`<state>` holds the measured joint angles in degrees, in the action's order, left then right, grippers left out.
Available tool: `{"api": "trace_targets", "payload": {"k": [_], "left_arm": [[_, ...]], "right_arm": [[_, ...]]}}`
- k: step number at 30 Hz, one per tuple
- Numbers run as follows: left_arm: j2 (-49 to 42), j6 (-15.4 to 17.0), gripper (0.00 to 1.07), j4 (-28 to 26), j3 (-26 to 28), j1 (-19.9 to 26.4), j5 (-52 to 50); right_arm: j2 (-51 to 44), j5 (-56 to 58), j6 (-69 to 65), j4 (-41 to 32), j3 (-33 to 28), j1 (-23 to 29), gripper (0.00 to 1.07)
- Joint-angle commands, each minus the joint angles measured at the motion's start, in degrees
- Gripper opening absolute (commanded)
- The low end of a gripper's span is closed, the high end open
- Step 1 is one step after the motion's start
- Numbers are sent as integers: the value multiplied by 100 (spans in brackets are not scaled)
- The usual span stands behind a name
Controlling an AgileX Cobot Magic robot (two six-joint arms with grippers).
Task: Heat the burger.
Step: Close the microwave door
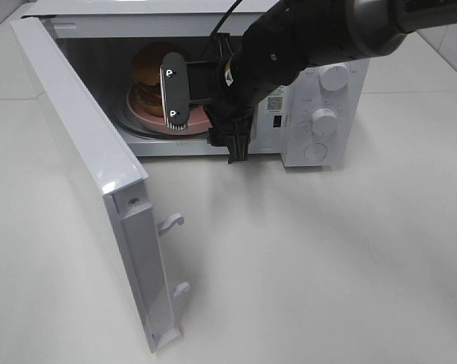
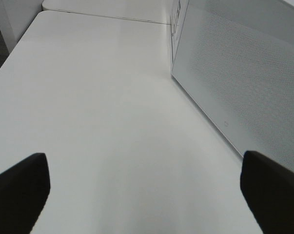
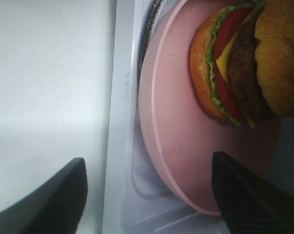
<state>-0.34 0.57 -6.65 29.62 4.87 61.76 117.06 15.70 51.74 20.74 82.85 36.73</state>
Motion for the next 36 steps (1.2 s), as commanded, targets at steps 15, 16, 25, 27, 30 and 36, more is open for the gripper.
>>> {"api": "trace_targets", "payload": {"k": [15, 16, 25, 27, 30, 36], "left_arm": [[-80, 23, 98, -29, -6, -29, -63], [-80, 23, 98, -29, -6, -29, -63], [-80, 23, 98, -29, -6, -29, -63], [-80, 23, 98, -29, -6, -29, -63], [-80, 23, 98, -29, -6, -29, -63], [-80, 23, 98, -29, -6, -29, -63]], "right_arm": [[-1209, -355, -407, -355, -1518, -86, 68], [-1358, -350, -613, -481, -1696, -183, 70], [-2154, -338, -1558, -607, -2418, -413, 77], [-2418, -298, -2040, -607, -2636, -430, 76], [-2521, -286, -2235, -636, -2704, -476, 76], [-3105, 97, -3226, -1060, -3105, -688, 77]]}}
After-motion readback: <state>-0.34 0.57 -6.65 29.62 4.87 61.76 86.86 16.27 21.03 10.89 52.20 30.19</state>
